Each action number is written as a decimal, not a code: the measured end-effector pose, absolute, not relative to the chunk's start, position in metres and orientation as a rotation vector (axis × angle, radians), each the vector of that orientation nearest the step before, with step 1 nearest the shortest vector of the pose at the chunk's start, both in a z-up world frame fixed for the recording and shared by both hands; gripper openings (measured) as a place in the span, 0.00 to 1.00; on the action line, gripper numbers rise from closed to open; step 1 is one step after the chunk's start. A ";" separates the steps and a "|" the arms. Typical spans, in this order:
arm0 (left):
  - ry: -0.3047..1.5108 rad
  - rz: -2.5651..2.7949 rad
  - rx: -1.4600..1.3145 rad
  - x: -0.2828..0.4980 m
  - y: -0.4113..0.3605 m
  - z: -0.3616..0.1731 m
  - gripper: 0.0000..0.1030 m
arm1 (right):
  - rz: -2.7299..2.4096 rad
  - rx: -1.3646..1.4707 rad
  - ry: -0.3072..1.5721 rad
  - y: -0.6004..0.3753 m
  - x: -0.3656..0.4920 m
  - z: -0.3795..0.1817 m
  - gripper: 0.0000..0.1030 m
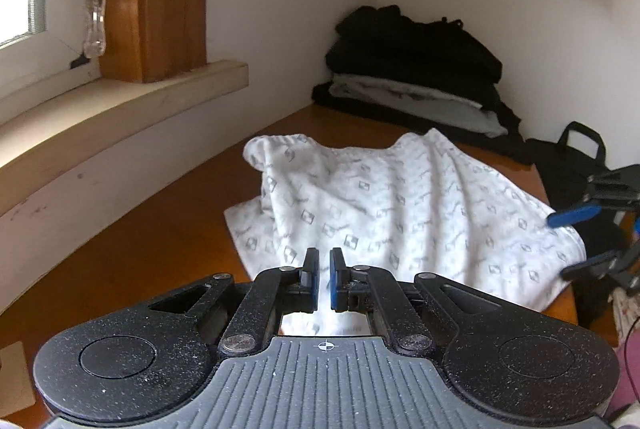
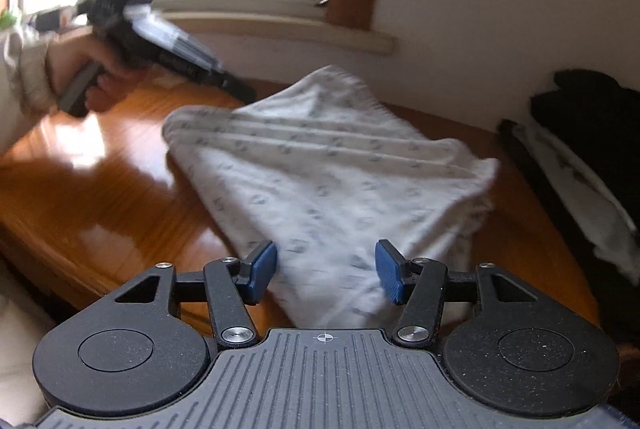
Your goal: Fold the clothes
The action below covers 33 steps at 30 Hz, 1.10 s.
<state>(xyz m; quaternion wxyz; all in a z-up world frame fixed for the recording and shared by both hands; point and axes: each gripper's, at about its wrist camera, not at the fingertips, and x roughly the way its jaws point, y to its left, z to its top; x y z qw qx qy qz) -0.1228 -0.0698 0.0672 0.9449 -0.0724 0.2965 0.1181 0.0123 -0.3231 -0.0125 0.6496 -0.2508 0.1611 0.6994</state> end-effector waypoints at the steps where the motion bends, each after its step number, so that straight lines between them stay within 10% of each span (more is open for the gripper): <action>1: 0.607 0.236 -0.145 -0.118 -0.069 0.066 0.04 | 1.580 -0.561 0.374 -0.324 0.018 -0.011 0.53; 12: 0.632 0.362 -0.149 -0.092 -0.024 0.054 0.02 | 1.545 -0.556 0.410 -0.330 0.035 -0.017 0.49; 17: 0.548 0.314 -0.227 -0.086 -0.012 0.067 0.29 | 1.528 -0.510 0.340 -0.334 0.030 -0.004 0.50; 21: 0.560 0.313 -0.232 -0.056 -0.005 0.063 0.28 | 1.561 -0.469 0.346 -0.321 0.032 -0.010 0.49; 25: 0.591 0.386 -0.195 -0.037 0.003 0.055 0.07 | 1.572 -0.501 0.354 -0.310 0.029 -0.023 0.49; 33: 0.623 0.455 -0.142 -0.062 0.003 0.059 0.09 | 1.569 -0.495 0.381 -0.318 0.039 -0.029 0.50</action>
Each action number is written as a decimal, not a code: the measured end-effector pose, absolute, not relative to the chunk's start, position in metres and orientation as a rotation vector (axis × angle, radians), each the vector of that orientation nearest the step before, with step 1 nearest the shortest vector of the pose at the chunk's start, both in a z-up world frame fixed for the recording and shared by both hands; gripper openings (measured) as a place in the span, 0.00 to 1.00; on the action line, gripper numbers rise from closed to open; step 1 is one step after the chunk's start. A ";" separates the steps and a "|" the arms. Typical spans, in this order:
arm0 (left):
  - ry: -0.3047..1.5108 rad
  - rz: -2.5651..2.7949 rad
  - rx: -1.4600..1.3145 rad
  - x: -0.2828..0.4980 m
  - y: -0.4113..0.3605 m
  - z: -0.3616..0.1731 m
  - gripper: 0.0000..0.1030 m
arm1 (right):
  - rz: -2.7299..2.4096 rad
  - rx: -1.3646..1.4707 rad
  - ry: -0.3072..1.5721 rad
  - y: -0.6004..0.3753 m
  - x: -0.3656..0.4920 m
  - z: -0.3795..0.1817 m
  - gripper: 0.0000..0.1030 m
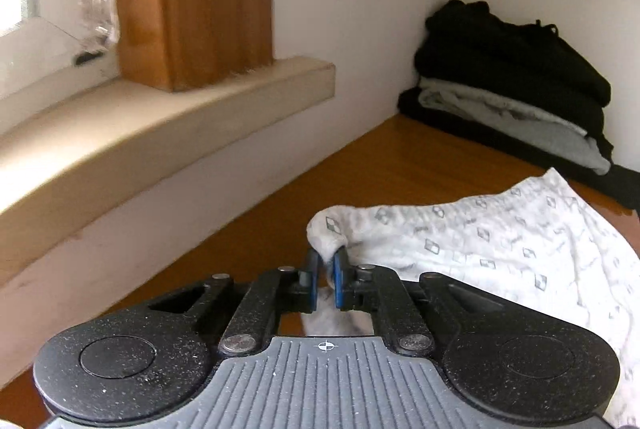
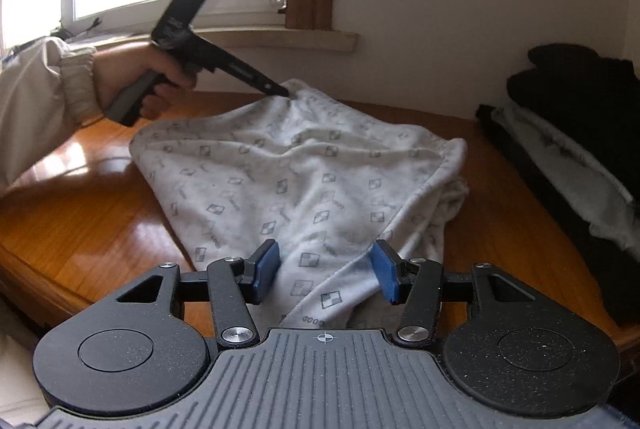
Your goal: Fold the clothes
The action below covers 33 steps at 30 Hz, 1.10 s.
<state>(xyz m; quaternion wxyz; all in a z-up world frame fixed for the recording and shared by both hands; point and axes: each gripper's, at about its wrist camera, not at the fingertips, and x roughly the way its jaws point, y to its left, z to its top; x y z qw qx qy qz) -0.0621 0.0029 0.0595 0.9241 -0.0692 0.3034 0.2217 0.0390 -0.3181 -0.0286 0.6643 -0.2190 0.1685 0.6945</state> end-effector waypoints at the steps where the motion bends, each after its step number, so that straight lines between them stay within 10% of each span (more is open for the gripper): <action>1: 0.624 0.472 -0.123 -0.068 0.000 0.063 0.10 | 1.568 -0.497 0.369 -0.319 0.038 -0.027 0.50; 33: 0.616 0.408 0.035 -0.105 -0.055 0.090 0.15 | 1.680 -0.608 0.266 -0.315 -0.005 -0.029 0.53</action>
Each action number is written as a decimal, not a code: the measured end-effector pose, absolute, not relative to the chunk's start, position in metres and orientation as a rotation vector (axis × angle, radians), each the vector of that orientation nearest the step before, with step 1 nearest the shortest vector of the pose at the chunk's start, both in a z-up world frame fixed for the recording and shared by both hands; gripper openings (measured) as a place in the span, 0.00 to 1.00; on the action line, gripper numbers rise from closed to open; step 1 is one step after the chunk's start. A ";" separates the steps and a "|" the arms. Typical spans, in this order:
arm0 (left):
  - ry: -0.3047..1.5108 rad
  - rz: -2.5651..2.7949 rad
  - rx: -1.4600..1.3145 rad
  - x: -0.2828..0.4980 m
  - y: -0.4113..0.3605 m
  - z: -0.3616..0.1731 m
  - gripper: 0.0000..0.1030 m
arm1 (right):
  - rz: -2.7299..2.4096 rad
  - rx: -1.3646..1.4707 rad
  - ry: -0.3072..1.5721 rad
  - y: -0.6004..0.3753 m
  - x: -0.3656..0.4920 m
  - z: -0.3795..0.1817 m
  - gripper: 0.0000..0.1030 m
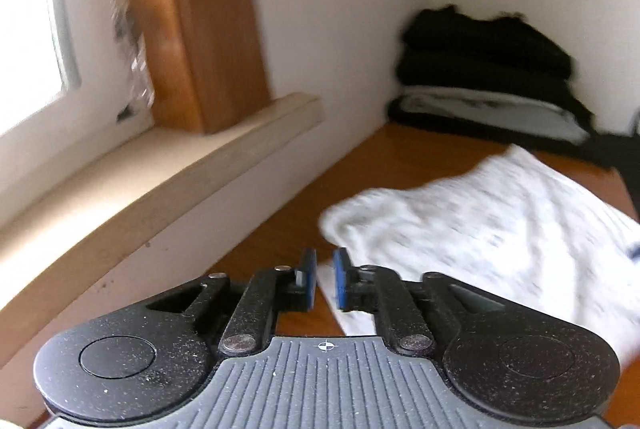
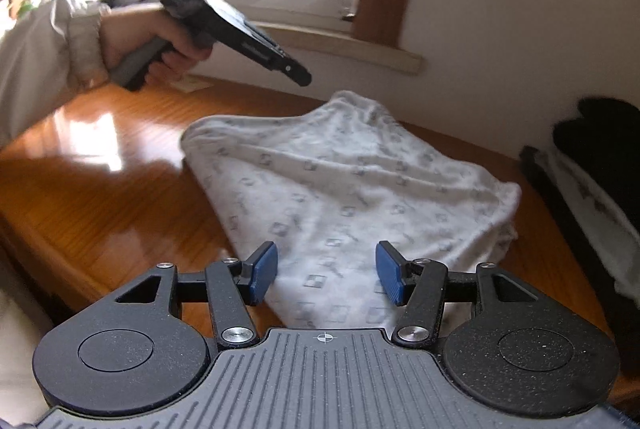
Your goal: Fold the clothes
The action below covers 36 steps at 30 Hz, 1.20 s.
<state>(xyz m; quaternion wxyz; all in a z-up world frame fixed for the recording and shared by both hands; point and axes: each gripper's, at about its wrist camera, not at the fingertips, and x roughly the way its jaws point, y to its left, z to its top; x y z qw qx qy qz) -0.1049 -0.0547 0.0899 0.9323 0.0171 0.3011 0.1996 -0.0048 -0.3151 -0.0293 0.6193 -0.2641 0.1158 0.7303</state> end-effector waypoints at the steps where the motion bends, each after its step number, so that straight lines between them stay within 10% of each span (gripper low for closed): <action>1: 0.619 0.387 0.052 -0.109 -0.064 0.090 0.17 | 1.689 -0.622 0.265 -0.315 -0.007 -0.030 0.53; 11: 0.667 0.226 0.153 -0.144 -0.151 0.078 0.28 | 1.656 -0.776 0.208 -0.302 -0.026 -0.042 0.59; 17: 0.660 0.173 0.201 -0.148 -0.174 0.072 0.43 | 1.606 -0.887 0.121 -0.294 -0.039 -0.037 0.21; 27: 0.735 0.197 0.362 -0.131 -0.178 0.048 0.49 | 1.566 -0.804 0.064 -0.299 -0.035 -0.004 0.15; 32: 0.774 0.202 0.384 -0.124 -0.172 0.044 0.20 | 1.575 -0.814 0.084 -0.300 -0.036 -0.015 0.16; 36: 0.752 0.215 0.386 -0.123 -0.172 0.056 0.15 | 1.582 -0.836 0.089 -0.298 -0.043 -0.035 0.32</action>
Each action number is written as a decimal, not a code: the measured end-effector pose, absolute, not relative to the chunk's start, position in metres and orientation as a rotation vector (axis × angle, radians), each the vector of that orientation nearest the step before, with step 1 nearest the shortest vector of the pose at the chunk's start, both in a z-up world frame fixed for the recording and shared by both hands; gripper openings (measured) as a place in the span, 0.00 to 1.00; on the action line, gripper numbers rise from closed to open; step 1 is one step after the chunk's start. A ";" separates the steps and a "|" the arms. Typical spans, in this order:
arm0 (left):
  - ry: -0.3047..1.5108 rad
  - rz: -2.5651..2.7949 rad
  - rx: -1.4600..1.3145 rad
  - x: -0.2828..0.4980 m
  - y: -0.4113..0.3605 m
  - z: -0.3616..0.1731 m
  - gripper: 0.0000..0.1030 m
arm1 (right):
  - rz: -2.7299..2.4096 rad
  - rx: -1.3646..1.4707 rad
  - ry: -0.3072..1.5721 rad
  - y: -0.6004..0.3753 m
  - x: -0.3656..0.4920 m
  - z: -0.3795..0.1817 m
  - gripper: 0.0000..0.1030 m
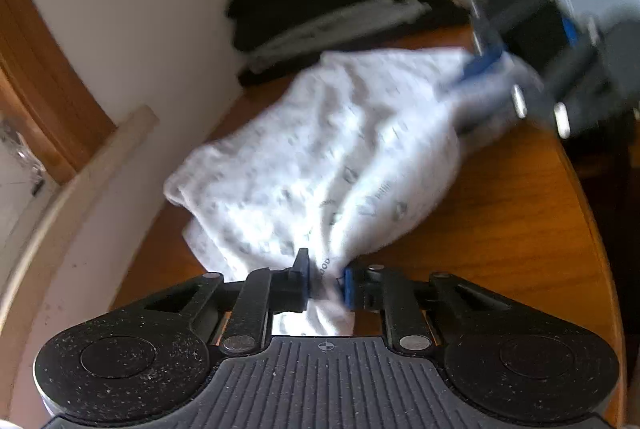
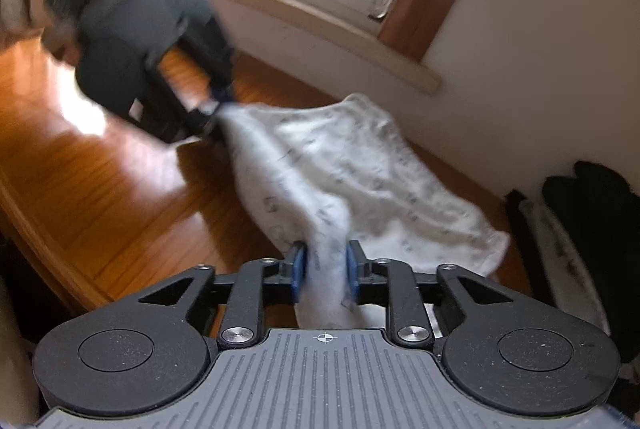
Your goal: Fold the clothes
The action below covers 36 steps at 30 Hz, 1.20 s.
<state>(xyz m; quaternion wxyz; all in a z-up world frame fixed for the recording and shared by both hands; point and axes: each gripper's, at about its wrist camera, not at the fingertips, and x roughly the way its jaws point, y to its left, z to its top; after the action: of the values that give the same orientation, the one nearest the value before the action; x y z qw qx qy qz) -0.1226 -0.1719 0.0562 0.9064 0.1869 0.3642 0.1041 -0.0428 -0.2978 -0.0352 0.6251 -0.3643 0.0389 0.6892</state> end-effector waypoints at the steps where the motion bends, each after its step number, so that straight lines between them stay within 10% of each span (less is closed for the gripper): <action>1: 0.744 0.219 0.387 -0.123 -0.172 0.061 0.15 | 1.578 -0.856 0.071 -0.298 -0.046 -0.040 0.40; 6: 0.712 0.241 0.411 -0.125 -0.169 0.081 0.15 | 1.493 -0.948 -0.007 -0.302 -0.047 -0.052 0.42; 10: 0.693 0.237 0.448 -0.125 -0.172 0.094 0.14 | 1.480 -0.912 0.032 -0.307 -0.023 -0.033 0.22; 23: 0.595 0.208 0.550 -0.096 -0.152 0.252 0.14 | 1.599 -0.710 0.108 -0.295 0.041 0.167 0.19; 29: 0.796 0.265 0.413 -0.014 -0.074 0.182 0.40 | 1.502 -0.784 0.268 -0.209 0.124 0.107 0.39; 36: 0.869 0.315 0.242 0.005 -0.028 0.117 0.39 | 1.400 -0.678 0.386 -0.187 0.177 0.047 0.40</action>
<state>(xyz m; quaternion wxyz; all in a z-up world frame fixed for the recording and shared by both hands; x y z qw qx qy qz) 0.0048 -0.0280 0.1169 0.8880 0.1164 0.4182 0.1517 0.1769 -0.1870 0.0469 0.6958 -0.3041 0.1729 0.6273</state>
